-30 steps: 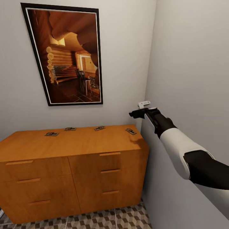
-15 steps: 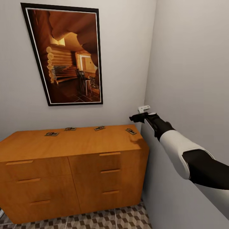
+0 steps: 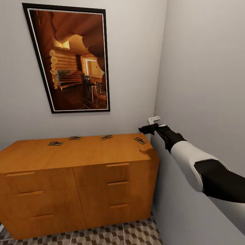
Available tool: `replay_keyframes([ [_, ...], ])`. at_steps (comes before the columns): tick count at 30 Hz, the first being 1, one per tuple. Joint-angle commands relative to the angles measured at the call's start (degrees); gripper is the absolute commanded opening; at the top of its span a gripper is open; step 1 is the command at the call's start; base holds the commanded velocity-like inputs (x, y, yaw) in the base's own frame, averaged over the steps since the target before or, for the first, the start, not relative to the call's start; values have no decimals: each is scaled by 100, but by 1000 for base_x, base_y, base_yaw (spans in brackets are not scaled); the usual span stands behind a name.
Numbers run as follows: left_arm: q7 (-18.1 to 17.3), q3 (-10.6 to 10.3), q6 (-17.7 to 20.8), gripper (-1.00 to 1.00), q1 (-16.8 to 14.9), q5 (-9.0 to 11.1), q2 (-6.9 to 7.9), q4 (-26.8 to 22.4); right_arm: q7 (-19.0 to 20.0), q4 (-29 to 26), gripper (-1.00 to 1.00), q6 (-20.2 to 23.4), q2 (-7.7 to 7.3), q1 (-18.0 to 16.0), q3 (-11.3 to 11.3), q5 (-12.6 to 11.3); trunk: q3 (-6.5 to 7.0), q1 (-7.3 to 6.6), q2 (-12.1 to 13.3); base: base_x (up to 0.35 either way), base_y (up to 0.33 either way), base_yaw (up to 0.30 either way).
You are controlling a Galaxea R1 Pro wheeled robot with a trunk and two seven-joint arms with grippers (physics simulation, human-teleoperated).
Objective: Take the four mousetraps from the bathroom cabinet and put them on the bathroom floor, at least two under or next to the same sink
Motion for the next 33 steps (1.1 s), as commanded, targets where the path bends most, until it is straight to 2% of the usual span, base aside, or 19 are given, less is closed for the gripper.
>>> replay_keyframes([
  [1, -3, 6, -12, 100, 1, 6, -1, 19, 14, 31, 100, -23, -1, -2, 10, 14, -5, 0, -3, 0, 0, 0],
  [7, -3, 6, -14, 100, 1, -1, -1, 51, 84, 143, 100, -216, -2, -2, 10, 11, -5, 0, -3, 0, 0, 0],
  [13, 12, 6, -14, 100, 1, 4, -1, 57, 410, 178, 100, -382, -8, -2, 10, 6, -5, 0, -3, 0, 0, 0],
  [25, 17, 9, -16, 100, 1, 0, 6, 66, 604, 186, 100, -827, -1, -2, 10, -8, -5, 0, -3, 0, 0, 0],
  [33, 30, 22, -22, 100, 1, -2, 9, 52, 634, 184, 100, -889, -5, -2, 2, -12, -5, 0, -3, 0, 0, 0],
])
